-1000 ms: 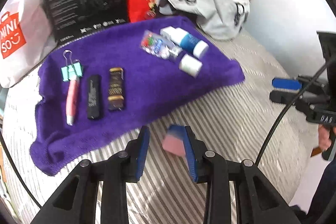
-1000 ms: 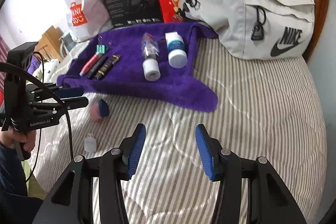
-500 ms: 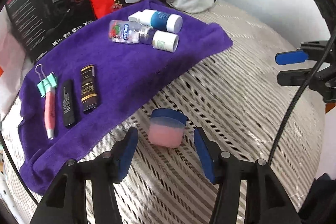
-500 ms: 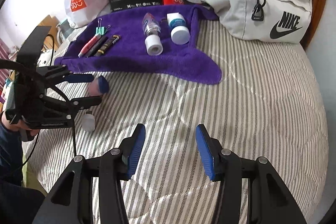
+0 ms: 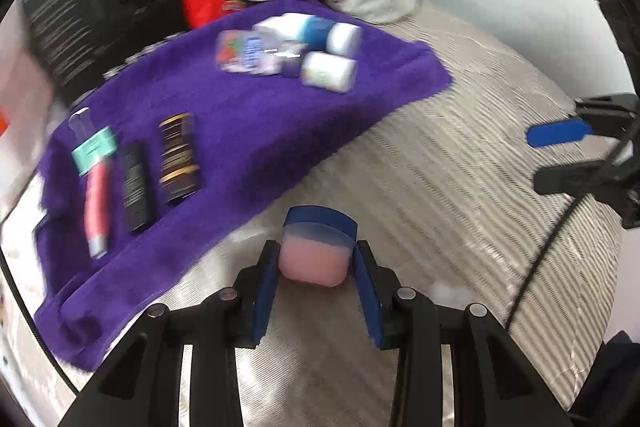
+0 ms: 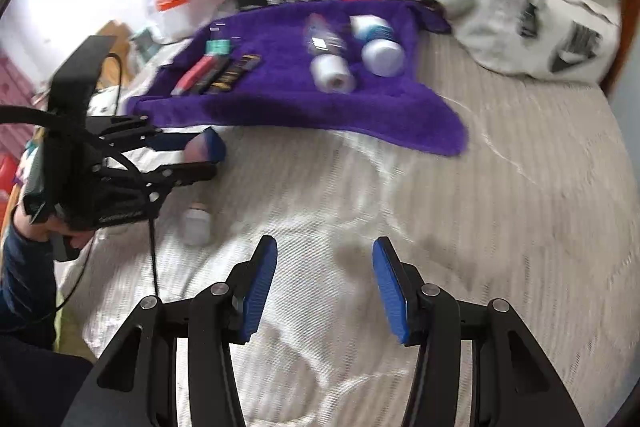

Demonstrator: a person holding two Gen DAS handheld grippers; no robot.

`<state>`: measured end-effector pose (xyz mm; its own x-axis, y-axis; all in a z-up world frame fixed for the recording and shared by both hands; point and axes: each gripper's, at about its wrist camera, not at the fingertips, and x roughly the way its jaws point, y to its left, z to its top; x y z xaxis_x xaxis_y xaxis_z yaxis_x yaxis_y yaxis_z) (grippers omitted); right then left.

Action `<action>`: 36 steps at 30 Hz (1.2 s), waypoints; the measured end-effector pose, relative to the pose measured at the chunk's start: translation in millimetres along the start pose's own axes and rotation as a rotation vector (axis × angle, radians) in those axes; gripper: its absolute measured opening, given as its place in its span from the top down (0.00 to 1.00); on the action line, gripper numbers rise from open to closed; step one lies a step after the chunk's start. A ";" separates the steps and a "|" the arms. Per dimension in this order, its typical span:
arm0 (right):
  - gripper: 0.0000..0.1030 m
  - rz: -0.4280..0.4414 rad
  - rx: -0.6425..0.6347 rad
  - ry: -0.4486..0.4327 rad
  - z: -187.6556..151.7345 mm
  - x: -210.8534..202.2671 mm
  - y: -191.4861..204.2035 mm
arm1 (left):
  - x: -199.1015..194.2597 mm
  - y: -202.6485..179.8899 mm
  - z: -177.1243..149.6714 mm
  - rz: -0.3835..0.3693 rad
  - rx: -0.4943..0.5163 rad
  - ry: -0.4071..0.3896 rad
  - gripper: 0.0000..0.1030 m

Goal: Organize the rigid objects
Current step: 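Grasp the pink blue-lidded jar with the left gripper while the right gripper grasps the white USB light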

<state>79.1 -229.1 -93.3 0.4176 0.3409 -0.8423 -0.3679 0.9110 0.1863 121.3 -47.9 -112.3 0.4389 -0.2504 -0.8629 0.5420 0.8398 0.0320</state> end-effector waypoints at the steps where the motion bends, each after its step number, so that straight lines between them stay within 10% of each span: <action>1: 0.52 0.013 -0.019 -0.003 1.2 2.0 7.0 | -4.0 8.5 -4.8 0.011 -0.022 0.001 0.65; 21: 0.55 0.112 -0.171 0.042 4.3 58.3 74.9 | -31.1 59.1 -61.0 0.058 -0.207 -0.002 0.66; 26: 0.77 0.069 -0.181 0.032 7.2 60.3 73.0 | -32.2 62.0 -63.6 0.053 -0.221 -0.011 0.65; 36: 0.77 -0.063 -0.149 0.048 2.8 47.5 33.5 | -33.5 63.8 -66.8 0.057 -0.237 -0.020 0.65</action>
<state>88.9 -181.8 -125.6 0.4049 0.2695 -0.8737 -0.4629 0.8845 0.0583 93.4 46.2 -115.1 0.4799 -0.2067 -0.8526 0.3338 0.9418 -0.0405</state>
